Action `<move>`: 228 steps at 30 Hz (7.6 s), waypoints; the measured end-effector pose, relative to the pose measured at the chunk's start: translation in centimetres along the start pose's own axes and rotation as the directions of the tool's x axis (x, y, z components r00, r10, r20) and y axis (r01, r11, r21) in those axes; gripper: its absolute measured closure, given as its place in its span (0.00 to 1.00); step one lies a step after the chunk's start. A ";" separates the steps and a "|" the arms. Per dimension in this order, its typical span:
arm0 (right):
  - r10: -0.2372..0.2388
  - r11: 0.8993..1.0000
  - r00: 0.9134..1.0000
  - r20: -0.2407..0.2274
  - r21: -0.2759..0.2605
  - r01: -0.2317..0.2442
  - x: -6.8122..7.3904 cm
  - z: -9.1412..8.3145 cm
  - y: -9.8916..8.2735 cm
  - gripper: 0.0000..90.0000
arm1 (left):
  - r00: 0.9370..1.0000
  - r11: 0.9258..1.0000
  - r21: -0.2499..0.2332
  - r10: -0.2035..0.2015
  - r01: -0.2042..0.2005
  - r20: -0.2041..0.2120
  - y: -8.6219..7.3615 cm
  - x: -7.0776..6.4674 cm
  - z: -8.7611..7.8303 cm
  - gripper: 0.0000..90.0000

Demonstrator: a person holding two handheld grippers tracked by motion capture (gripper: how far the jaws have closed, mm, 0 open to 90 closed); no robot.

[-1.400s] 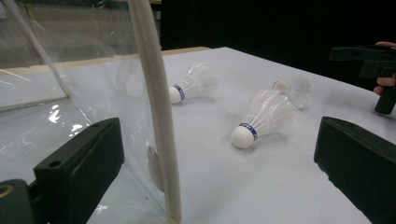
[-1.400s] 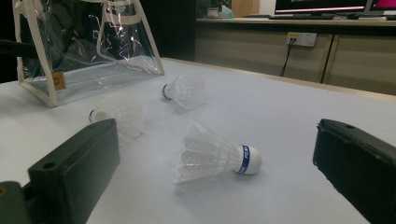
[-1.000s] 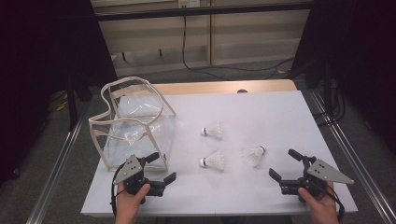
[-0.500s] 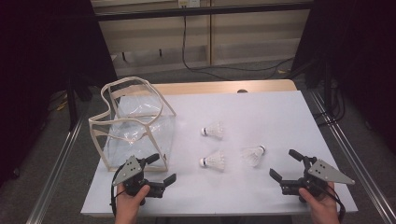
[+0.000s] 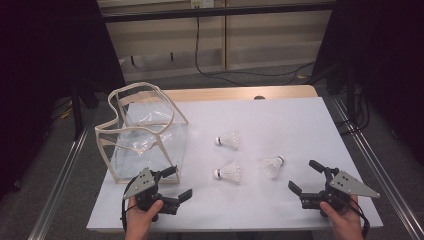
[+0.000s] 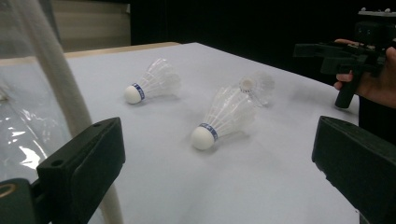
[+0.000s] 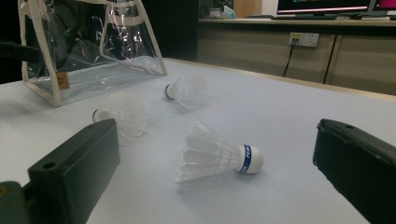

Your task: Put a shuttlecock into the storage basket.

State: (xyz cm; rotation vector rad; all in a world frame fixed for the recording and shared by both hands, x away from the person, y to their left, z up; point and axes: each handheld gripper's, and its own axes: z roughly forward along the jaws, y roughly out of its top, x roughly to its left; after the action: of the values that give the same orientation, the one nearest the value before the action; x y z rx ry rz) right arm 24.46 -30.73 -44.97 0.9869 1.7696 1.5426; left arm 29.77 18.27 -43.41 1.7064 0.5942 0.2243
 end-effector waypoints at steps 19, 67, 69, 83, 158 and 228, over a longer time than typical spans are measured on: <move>-0.003 1.000 1.000 -0.001 0.000 0.003 0.0 0.0 0.0 0.01 | 0.999 0.999 0.043 0.007 -0.009 0.042 0.2 -0.9 2.1 0.03; -0.001 1.000 1.000 -0.007 0.002 0.001 0.0 0.0 0.0 0.01 | 0.999 0.984 0.177 0.002 -0.009 0.041 1.1 -1.8 6.8 0.04; -0.001 1.000 1.000 -0.008 0.001 0.001 0.0 0.0 0.0 0.01 | 0.999 0.983 0.186 0.006 -0.012 0.034 1.1 -1.8 6.9 0.04; -0.005 1.000 1.000 -0.011 0.004 0.005 0.1 0.0 0.0 0.01 | 0.999 0.967 0.251 0.025 -0.032 0.029 1.2 -1.8 8.3 0.05; -0.009 1.000 1.000 -0.012 -0.003 0.009 0.0 0.1 0.1 0.01 | 0.999 0.919 0.393 0.016 -0.028 0.034 1.6 -1.2 12.1 0.09; -0.011 1.000 1.000 -0.010 0.007 0.011 0.0 0.0 0.0 0.01 | 0.995 0.833 0.545 0.088 -0.099 0.047 1.8 -0.3 14.4 0.48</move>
State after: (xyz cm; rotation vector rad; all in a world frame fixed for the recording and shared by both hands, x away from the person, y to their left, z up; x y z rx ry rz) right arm 24.46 -30.74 -44.94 0.9724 1.7861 1.5380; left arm 36.58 5.53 -44.93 2.2969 0.5947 0.1083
